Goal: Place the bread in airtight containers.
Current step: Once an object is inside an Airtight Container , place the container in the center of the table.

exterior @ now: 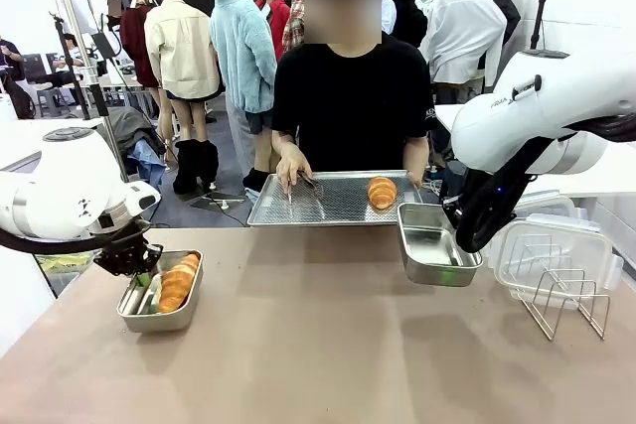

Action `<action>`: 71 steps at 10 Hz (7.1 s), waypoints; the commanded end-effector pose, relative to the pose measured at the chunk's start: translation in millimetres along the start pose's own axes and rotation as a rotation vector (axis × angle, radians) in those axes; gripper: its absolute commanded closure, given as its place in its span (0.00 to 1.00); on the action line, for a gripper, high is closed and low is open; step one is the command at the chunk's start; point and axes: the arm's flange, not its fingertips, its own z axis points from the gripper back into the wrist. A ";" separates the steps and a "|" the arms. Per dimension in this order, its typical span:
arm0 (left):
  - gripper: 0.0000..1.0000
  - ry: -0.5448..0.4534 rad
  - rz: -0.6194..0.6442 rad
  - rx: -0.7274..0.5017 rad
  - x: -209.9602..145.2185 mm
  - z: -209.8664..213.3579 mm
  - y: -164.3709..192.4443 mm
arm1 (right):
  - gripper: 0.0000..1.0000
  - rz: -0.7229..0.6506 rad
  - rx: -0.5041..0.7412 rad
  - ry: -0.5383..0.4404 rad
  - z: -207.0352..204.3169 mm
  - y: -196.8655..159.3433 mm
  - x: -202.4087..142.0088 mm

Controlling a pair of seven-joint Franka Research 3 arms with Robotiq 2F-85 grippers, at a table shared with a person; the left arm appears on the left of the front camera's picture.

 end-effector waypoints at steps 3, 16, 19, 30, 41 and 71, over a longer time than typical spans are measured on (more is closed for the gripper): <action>1.00 -0.015 -0.022 0.010 8.7 -10.6 -4.1 | 1.00 0.000 0.002 -0.004 1.3 0.0 0.4; 0.26 -0.148 -0.054 0.010 9.5 120.0 33.9 | 1.00 0.000 0.002 -0.004 1.3 0.0 0.4; 0.26 -0.191 -0.048 0.004 11.7 162.0 47.7 | 1.00 0.000 0.002 -0.004 1.3 0.0 0.4; 0.26 -0.191 -0.039 0.016 10.9 157.2 42.0 | 1.00 0.000 0.002 -0.004 1.3 0.0 0.4; 0.26 -0.191 -0.039 0.016 10.9 157.2 42.0 | 1.00 0.000 0.002 -0.004 1.3 0.0 0.4; 0.26 -0.191 -0.039 0.016 10.9 157.2 42.0 | 1.00 0.000 0.002 -0.004 1.3 0.0 0.4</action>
